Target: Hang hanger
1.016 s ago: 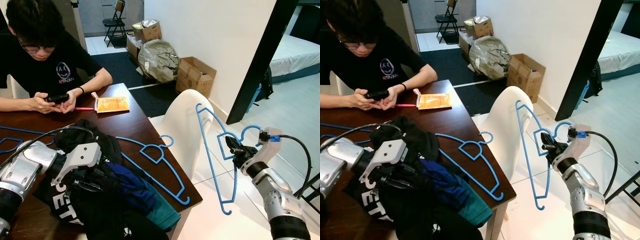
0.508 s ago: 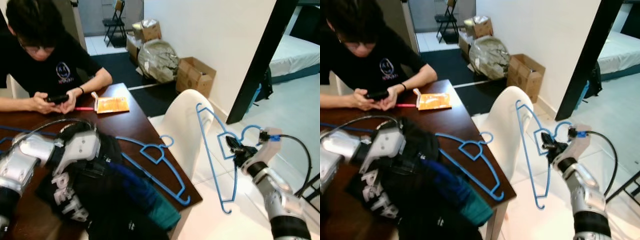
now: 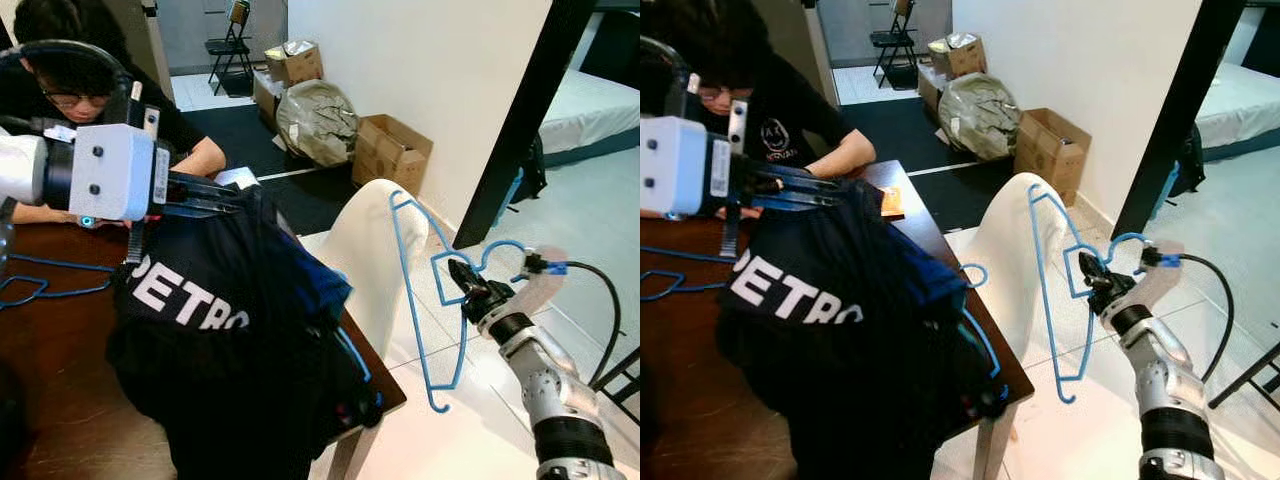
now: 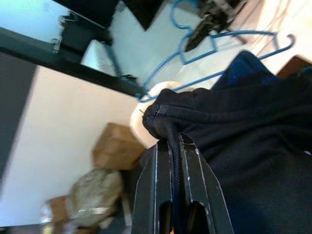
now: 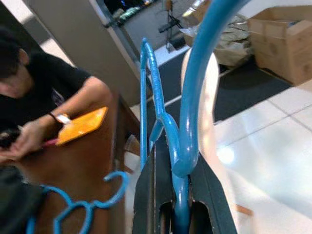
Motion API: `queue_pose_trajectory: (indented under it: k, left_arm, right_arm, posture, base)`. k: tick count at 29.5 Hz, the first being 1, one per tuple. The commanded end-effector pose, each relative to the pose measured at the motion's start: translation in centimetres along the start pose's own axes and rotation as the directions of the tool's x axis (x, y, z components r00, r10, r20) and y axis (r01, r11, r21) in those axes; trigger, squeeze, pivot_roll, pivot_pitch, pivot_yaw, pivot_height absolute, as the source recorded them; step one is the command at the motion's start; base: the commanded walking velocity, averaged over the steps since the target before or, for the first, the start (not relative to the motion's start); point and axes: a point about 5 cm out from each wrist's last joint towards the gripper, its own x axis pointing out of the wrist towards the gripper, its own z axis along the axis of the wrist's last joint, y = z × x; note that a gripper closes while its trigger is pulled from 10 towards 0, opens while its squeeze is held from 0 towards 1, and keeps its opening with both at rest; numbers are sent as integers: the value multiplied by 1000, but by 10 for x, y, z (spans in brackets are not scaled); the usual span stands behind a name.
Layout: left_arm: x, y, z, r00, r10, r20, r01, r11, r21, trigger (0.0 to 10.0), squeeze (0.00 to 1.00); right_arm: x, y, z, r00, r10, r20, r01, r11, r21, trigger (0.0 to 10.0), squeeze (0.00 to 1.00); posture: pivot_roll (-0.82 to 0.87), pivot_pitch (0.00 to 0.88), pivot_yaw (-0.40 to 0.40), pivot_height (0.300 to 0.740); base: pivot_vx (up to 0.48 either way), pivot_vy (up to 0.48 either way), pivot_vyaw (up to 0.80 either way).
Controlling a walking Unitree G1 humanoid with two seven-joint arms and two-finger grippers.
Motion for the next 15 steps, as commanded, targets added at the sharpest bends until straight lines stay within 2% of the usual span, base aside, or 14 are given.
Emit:
queue_pose_trajectory:
  k: [1,3,4,6,9,11,13,15]
  left_arm:
    - [-11,11,11,999,45,-22,-43,996,75,0,0]
    - [-19,27,30,988,139,64,-145,985,96,0,0]
    - [-19,27,30,988,139,64,-145,985,96,0,0]
    - [-26,34,39,969,196,152,-204,978,40,0,0]
    - [-34,38,41,957,232,172,-235,972,-4,0,0]
    - [-34,38,41,957,232,172,-235,972,-4,0,0]
    - [-43,38,36,955,262,135,-262,965,-19,39,0]
    - [-48,31,19,960,278,-14,-278,960,20,39,0]
  right_arm:
    - [2,2,3,999,17,27,-18,999,42,10000,0]
    - [3,3,7,997,28,72,-36,994,102,10000,0]
    - [3,3,7,997,28,72,-36,994,102,10000,0]
    - [5,4,6,996,35,77,-43,993,112,10000,0]
    - [7,7,3,997,41,66,-47,994,101,10000,0]
    - [7,7,3,997,41,66,-47,994,101,10000,0]
    - [8,8,1,997,41,59,-46,995,93,10000,0]
    - [9,8,0,998,35,58,-40,995,87,10000,0]
  posture:
    - [27,0,-16,740]
    - [35,0,-13,740]
    - [35,0,-13,740]
    - [39,0,-8,740]
    - [40,0,-3,740]
    - [40,0,-3,740]
    - [40,0,1,740]
    - [41,0,2,740]
  base:
    - [0,0,0]
    - [0,0,0]
    - [0,0,0]
    - [0,0,0]
    - [0,0,0]
    - [0,0,0]
    - [0,0,0]
    - [0,0,0]
